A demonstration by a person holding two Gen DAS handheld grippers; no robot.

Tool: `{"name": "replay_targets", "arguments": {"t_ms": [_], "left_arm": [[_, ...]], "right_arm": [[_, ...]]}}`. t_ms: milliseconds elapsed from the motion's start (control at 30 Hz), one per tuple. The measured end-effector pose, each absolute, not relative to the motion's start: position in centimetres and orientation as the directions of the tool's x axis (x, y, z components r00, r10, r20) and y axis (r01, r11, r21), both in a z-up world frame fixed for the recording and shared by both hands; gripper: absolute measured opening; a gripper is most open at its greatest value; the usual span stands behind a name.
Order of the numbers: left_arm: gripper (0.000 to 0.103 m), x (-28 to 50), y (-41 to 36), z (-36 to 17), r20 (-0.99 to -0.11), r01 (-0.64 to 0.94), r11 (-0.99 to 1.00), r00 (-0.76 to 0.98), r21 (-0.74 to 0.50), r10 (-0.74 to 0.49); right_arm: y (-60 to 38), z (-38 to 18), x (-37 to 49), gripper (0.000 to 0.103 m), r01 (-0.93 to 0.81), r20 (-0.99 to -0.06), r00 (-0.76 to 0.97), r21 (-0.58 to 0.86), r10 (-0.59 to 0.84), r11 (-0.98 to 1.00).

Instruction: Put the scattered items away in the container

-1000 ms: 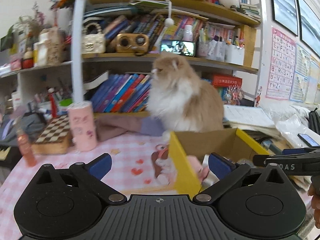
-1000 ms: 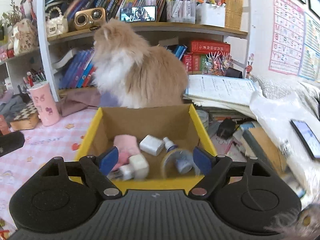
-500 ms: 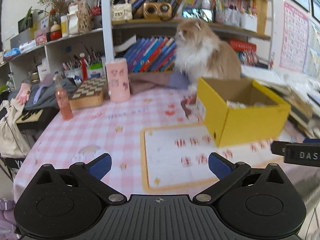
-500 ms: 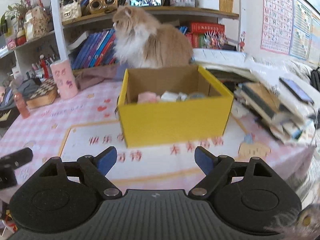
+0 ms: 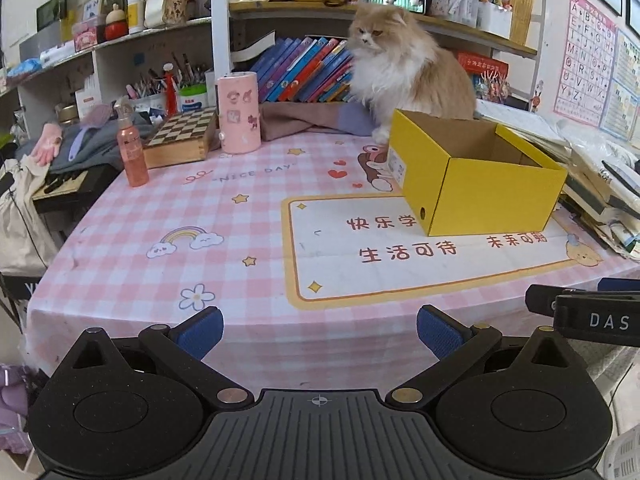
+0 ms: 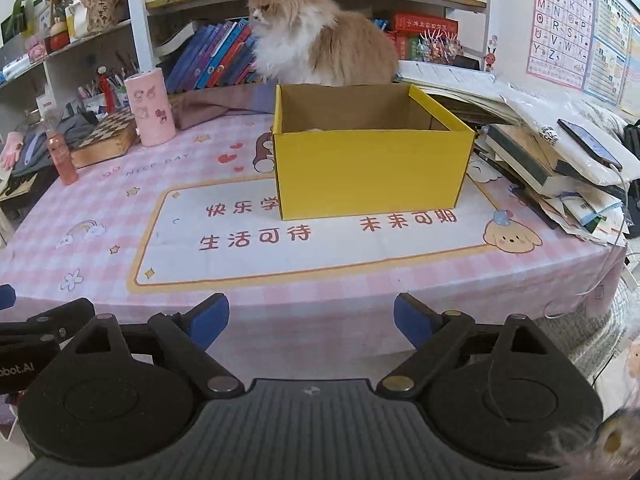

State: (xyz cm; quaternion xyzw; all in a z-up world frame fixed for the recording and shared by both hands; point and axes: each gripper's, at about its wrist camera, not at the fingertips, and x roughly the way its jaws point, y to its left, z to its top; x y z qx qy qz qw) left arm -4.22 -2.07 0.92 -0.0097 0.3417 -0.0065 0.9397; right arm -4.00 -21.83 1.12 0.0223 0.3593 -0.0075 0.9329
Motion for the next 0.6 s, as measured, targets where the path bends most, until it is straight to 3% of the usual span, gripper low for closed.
{"name": "replay_targets", "arguments": {"t_ms": [600], "left_arm": [[0.103, -3.95, -2.17, 0.36, -0.671, 0.017, 0.999, 0.740, -0.049, -0.046]], "right_arm": [[-21.91, 0.70, -4.02, 0.100, 0.031, -0.697, 0.717, 0.022, -0.006, 0.999]]}}
